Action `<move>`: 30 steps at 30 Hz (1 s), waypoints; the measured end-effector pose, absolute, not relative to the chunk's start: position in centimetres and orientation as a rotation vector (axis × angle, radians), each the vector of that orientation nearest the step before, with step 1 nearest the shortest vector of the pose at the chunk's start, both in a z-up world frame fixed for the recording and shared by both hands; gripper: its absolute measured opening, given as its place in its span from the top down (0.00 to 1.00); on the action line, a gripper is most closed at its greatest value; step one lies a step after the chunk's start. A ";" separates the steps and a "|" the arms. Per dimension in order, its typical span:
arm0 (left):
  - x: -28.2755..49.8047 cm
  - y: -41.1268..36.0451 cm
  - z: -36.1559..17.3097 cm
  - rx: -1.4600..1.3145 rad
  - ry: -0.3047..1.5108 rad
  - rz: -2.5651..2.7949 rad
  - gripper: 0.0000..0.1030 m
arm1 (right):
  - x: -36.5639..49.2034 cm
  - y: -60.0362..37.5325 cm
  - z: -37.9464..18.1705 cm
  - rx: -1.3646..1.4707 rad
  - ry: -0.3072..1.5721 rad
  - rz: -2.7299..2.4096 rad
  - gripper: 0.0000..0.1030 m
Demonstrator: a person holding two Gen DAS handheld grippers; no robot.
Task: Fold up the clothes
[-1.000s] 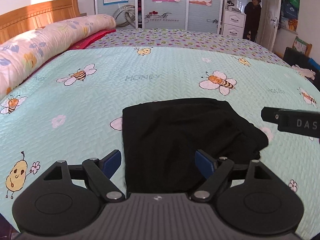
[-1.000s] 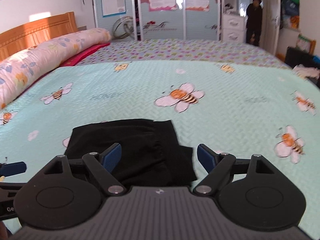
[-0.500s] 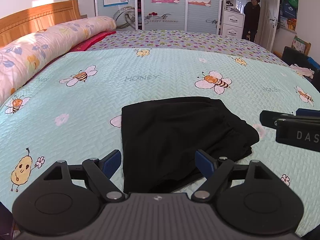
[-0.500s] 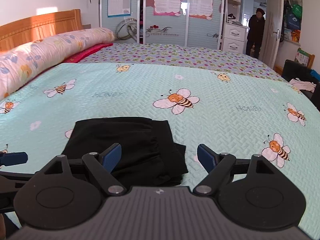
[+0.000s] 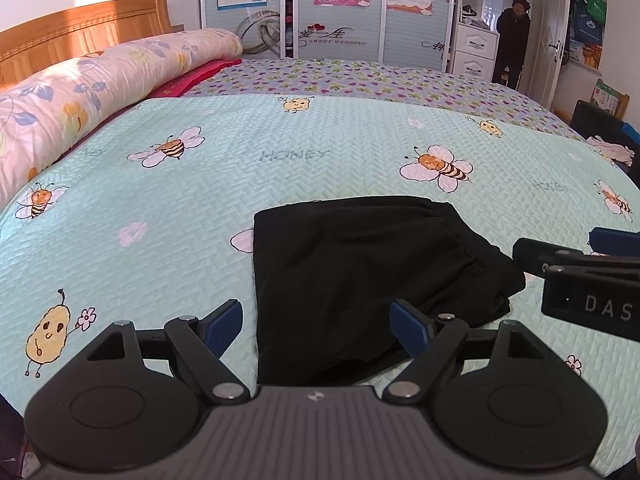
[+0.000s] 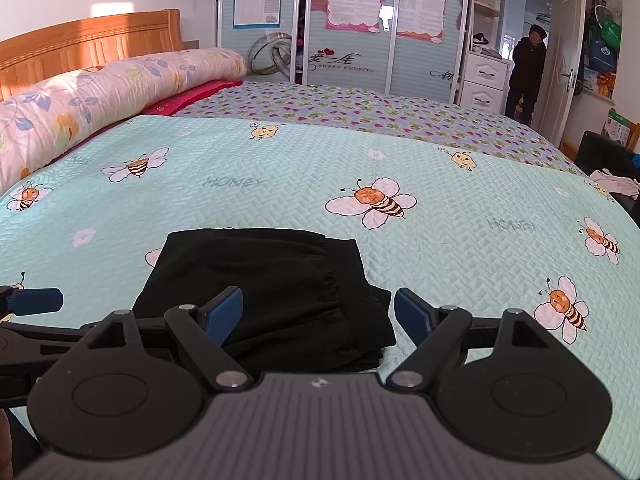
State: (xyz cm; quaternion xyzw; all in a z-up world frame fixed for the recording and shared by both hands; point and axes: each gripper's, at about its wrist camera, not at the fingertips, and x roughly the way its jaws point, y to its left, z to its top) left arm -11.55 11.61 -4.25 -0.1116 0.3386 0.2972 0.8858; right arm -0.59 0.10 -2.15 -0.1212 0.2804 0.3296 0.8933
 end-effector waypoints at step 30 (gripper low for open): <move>-11.3 12.0 -5.1 -0.250 0.732 0.615 0.19 | -1.1 0.6 -3.0 -0.282 0.602 0.690 0.20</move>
